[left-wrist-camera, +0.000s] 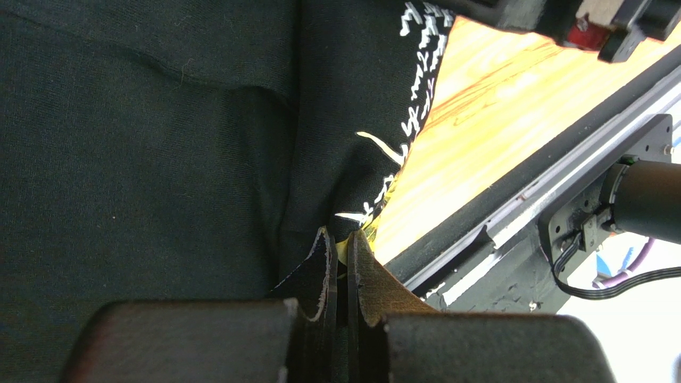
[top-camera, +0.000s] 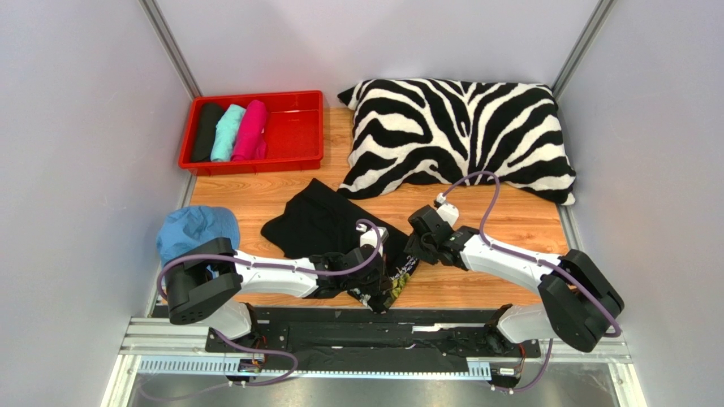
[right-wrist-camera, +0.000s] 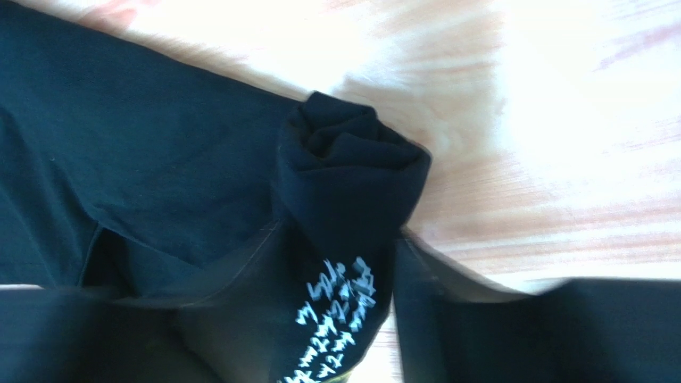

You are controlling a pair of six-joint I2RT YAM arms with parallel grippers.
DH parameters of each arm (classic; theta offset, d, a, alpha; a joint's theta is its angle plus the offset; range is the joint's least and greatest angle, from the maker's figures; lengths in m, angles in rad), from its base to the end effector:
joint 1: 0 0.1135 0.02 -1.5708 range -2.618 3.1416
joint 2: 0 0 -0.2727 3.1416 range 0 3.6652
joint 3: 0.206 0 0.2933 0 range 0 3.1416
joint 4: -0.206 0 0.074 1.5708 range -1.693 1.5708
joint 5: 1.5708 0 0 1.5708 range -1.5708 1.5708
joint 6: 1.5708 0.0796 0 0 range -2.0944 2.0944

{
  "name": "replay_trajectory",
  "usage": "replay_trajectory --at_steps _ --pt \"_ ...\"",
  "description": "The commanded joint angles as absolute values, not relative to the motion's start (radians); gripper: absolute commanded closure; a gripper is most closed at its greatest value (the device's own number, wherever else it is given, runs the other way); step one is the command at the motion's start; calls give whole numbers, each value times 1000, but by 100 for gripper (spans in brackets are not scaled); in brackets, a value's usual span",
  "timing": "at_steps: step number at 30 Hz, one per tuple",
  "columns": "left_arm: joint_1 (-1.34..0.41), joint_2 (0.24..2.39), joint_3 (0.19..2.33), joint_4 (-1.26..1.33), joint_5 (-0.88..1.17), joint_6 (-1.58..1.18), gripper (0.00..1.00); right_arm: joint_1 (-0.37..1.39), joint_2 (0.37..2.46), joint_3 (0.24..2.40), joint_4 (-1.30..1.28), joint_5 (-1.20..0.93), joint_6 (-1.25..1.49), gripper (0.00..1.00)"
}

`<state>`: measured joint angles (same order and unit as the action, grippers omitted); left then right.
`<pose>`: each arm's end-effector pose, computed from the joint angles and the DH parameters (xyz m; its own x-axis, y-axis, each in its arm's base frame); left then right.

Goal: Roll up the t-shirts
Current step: Roll the T-shirt to the center of the board.

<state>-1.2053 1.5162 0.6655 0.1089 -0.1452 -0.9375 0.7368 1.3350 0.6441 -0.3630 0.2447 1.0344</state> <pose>0.1366 -0.3248 0.1063 -0.8571 0.0081 -0.5151 0.3297 0.7769 -0.5364 0.2281 0.1809 0.1105 -0.8132 0.3883 -0.4336 0.2656 0.9104 0.3171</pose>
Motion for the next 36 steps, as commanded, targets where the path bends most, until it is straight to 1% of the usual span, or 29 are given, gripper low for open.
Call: replay_trajectory --at_steps 1,2,3,5,6,8,9,12,13,15,19,21,26,30,33,36 --pt "-1198 1485 658 118 -115 -930 100 741 1382 741 -419 298 1026 67" --pt "-1198 1485 661 120 -106 -914 100 741 1396 768 -437 298 1023 74" --pt "-1198 1485 666 124 -101 -905 99 741 1405 781 -480 298 1022 88" --pt "-1200 1480 666 149 -83 -868 98 741 1442 825 -534 307 1020 98" --pt "-1200 1477 669 152 -81 -855 93 741 1451 842 -595 316 1023 100" --pt "-1201 1462 672 152 -84 -822 84 741 1474 874 -647 339 1035 100" --pt "-1200 1456 678 153 -86 -810 75 741 1480 882 -694 345 1040 100" --pt "-1207 1431 699 140 -100 -755 59 739 1506 922 -770 357 1043 100" --pt "-1215 1416 706 127 -109 -738 46 741 1512 934 -787 362 1045 100" --pt "-1247 1402 732 112 -159 -687 41 739 1538 969 -839 367 1046 100" --pt "-1319 1410 796 17 -282 -621 38 739 1578 1021 -910 379 1052 100" --pt "-1366 1431 848 -33 -376 -595 37 739 1594 1040 -940 376 1052 100" --pt "-1449 1549 969 -210 -581 -559 36 741 1632 1086 -986 377 1055 100" --pt "-1514 1618 1051 -267 -655 -540 35 739 1647 1094 -991 370 1054 100" --pt "-1534 1666 1094 -353 -704 -563 34 739 1657 1097 -992 365 1054 100" --pt "-1558 1707 1123 -380 -733 -555 34 738 1663 1101 -991 361 1055 100"
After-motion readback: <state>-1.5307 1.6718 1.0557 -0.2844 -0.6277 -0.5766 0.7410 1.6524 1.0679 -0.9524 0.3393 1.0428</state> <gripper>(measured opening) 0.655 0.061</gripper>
